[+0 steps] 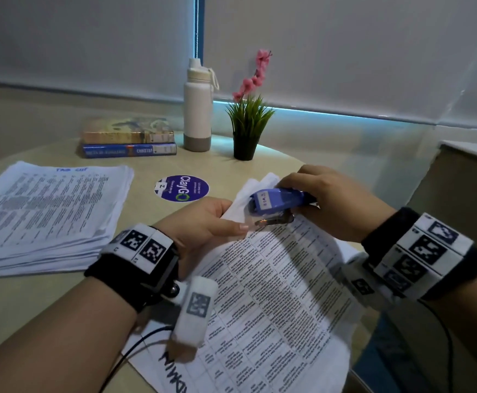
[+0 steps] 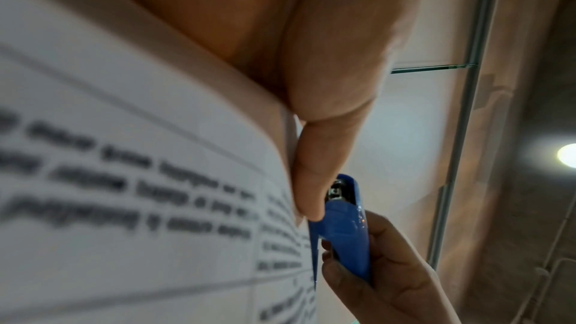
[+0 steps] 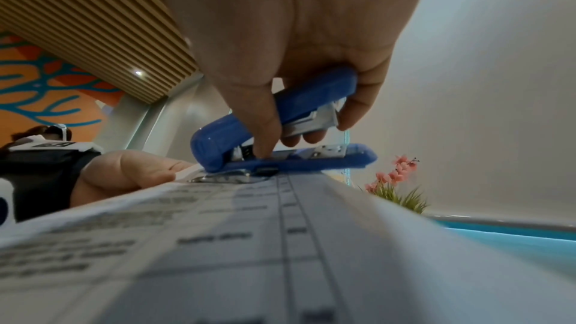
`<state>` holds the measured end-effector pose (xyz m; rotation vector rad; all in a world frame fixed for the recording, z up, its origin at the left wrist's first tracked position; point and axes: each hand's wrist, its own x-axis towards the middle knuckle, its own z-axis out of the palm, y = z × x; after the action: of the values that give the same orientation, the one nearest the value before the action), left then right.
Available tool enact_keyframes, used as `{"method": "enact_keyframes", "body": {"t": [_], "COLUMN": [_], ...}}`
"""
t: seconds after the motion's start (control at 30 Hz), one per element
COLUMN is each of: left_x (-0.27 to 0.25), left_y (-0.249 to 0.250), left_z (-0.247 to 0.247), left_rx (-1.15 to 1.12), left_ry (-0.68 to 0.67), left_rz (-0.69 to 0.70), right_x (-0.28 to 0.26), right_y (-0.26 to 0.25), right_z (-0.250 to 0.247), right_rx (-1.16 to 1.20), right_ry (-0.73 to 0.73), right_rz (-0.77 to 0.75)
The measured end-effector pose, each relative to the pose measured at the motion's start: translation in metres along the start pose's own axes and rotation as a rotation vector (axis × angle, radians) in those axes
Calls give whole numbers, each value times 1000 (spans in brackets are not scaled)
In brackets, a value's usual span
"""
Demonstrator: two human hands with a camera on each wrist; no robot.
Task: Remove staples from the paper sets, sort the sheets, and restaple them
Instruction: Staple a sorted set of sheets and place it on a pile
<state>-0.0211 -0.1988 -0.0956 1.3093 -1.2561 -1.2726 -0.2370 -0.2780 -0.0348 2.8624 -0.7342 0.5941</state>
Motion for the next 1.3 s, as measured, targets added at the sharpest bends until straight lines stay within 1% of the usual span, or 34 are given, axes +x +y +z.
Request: {"method": "enact_keyframes", "body": {"t": [0.1,0.3,0.5,0.67,0.87,0.93,1.1,1.17,1.23,1.3], "left_x": [-1,-1,-2,-3,-6,-6,-6,-6,-6,-7], "left_y": [0,1,3,5,5,5,5,4,3,4], "left_z": [0,0,-1,-4,-3,-3,-4,-3,-3,-4], "left_rx": [-21,8,11,-6,15,8,-53,-51,-34,-42], "left_ry": [14,47,63,41,48,42,40,37,32,34], "left_rz": [1,17,22,13,40,53,105,114,122,132], "right_x": [0,0,4,5,10,10,2,0,1,4], "right_y": [-1,0,-2,-1,-9,-12,-20,-24,-29,-31], "right_z": [2,6,10,9,11,14,26,24,20,18], "right_rx": [3,8,-1,36,61,99,192,121,63,61], "right_ry": [34,83,90,117,97,102,112,132,161,172], "right_rz": [16,21,13,31,3,43,198,190,144,110]}}
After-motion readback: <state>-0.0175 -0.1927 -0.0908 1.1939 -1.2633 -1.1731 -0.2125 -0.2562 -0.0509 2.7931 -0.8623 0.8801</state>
